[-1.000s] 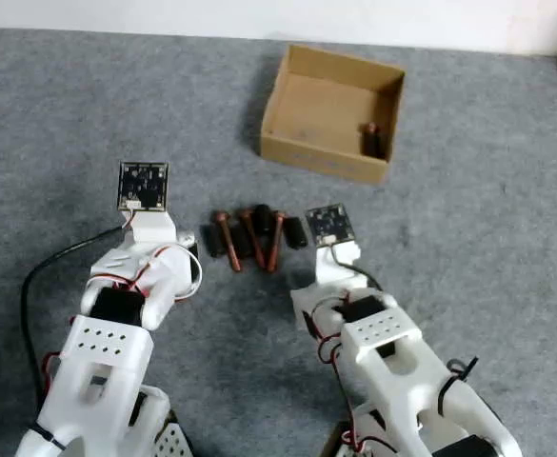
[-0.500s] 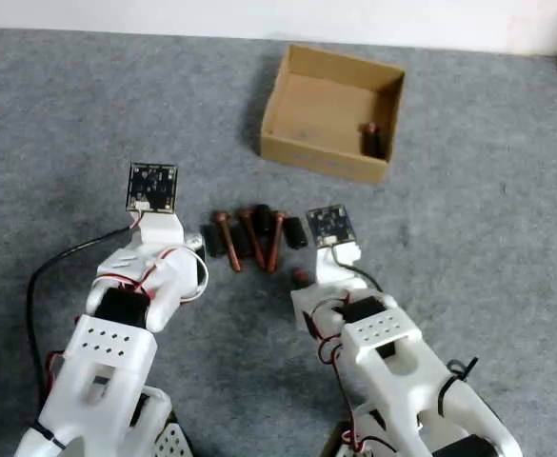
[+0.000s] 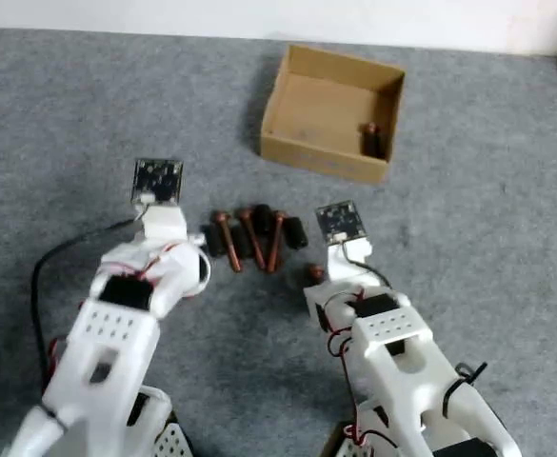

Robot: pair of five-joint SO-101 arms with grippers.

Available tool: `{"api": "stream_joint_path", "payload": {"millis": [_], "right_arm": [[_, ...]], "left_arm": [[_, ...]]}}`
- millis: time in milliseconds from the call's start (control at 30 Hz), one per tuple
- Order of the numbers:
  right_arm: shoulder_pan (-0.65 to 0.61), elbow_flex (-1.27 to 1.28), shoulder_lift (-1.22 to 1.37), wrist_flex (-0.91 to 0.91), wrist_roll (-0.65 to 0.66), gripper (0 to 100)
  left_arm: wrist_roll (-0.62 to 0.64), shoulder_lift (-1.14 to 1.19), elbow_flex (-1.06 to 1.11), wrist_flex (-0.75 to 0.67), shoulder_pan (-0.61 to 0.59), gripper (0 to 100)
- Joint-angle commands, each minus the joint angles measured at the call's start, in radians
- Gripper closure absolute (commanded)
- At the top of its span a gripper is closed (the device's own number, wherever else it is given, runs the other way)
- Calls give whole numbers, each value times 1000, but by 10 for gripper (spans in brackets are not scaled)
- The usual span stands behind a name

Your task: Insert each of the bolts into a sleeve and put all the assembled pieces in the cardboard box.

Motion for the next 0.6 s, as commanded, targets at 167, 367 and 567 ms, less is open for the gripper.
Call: {"api": "stream_joint_path", "payload": {"millis": [167, 367, 567], "right_arm": [[18, -12, -24, 19, 20, 993], [18, -10, -24, 16, 21, 993], [18, -10, -24, 16, 21, 993]], "left_arm": [[-11, 605, -481, 193, 18, 992], [-9, 730, -642, 310, 10, 992], [92, 782, -650, 315, 18, 835]]}}
